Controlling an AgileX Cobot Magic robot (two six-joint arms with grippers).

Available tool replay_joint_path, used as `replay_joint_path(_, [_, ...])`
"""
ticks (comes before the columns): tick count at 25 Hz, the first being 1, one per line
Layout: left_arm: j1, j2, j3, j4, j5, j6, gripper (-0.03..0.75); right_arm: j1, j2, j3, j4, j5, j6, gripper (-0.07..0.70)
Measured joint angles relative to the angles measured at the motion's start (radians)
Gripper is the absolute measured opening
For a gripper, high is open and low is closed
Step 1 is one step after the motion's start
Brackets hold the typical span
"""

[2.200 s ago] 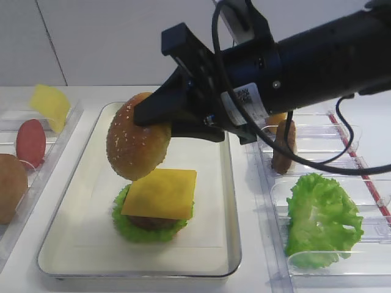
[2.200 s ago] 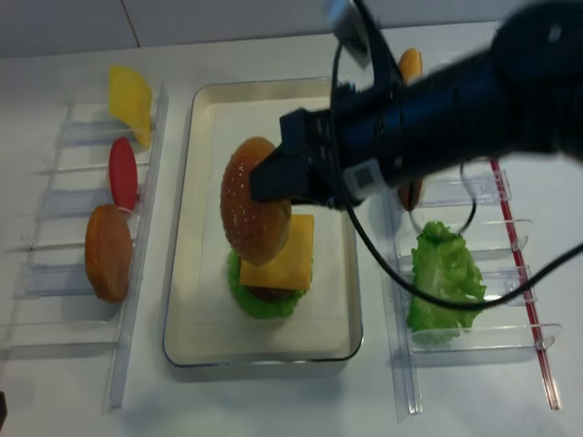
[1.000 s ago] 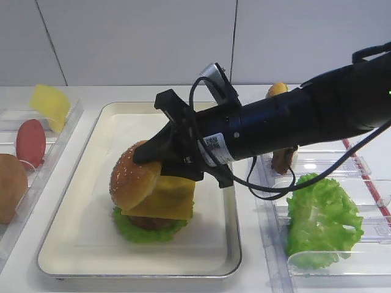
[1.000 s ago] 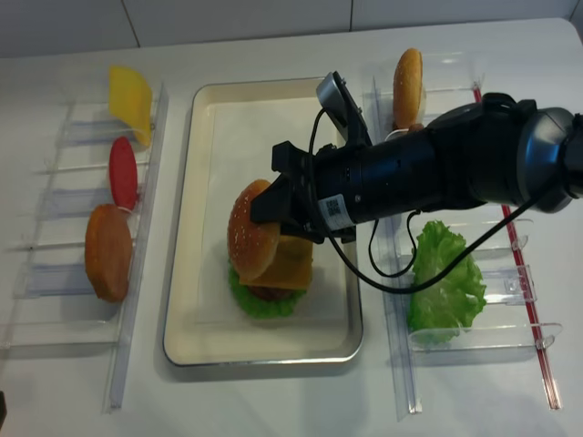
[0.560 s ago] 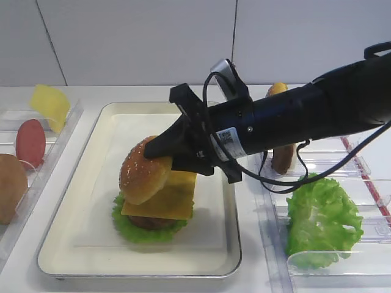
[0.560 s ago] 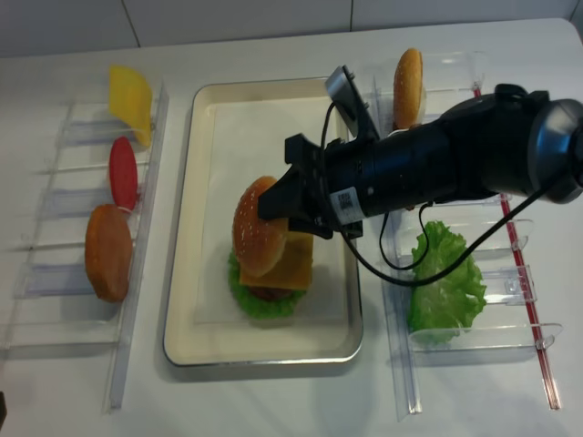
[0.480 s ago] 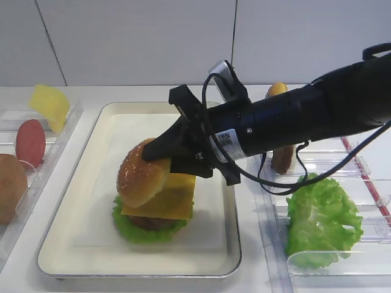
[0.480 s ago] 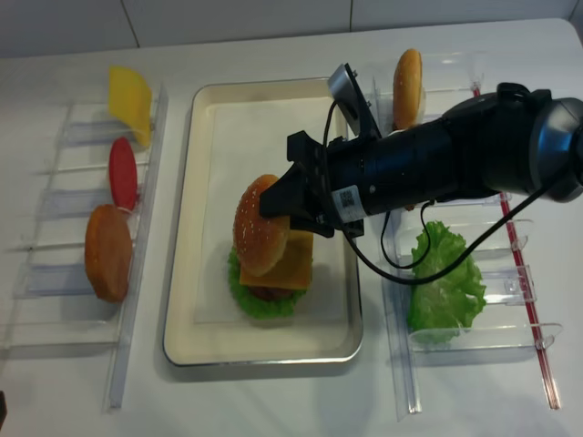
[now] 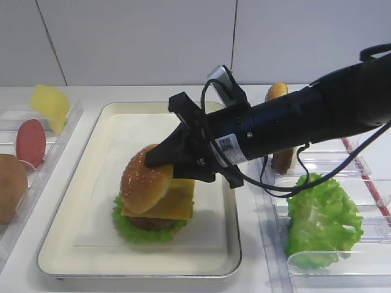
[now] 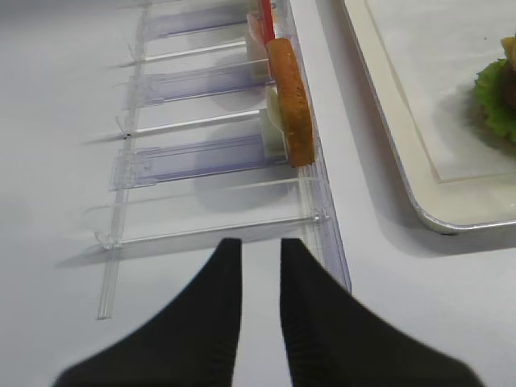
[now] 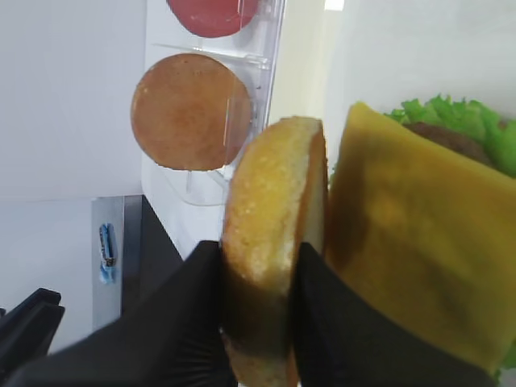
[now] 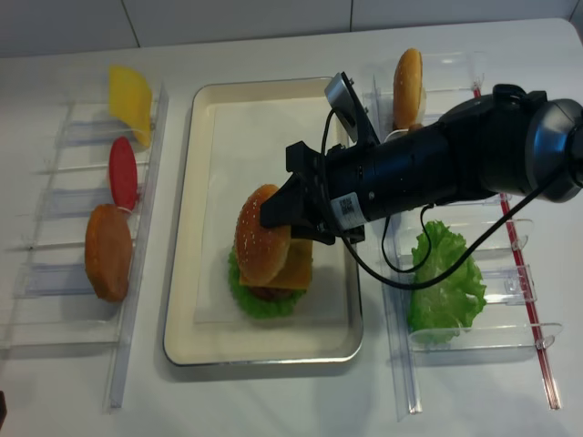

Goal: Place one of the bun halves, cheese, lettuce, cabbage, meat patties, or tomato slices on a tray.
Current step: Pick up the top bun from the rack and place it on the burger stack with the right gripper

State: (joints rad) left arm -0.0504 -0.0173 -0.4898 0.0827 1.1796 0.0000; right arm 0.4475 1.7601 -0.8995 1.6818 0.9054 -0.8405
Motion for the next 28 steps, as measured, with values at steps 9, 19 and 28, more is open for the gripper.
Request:
replay_joint_path(9, [0.0,0.0,0.0,0.0,0.0,0.0,0.108,0.0,0.0,-0.002,-0.039,-0.02,0.037,0.213])
replay_joint_path(19, [0.0,0.0,0.0,0.0,0.0,0.0,0.108,0.0,0.002,-0.002,-0.082,-0.058,0.042,0.329])
replay_joint_path(28, [0.0,0.0,0.0,0.0,0.0,0.0,0.108,0.0,0.004,-0.002,-0.095,-0.075,0.065,0.333])
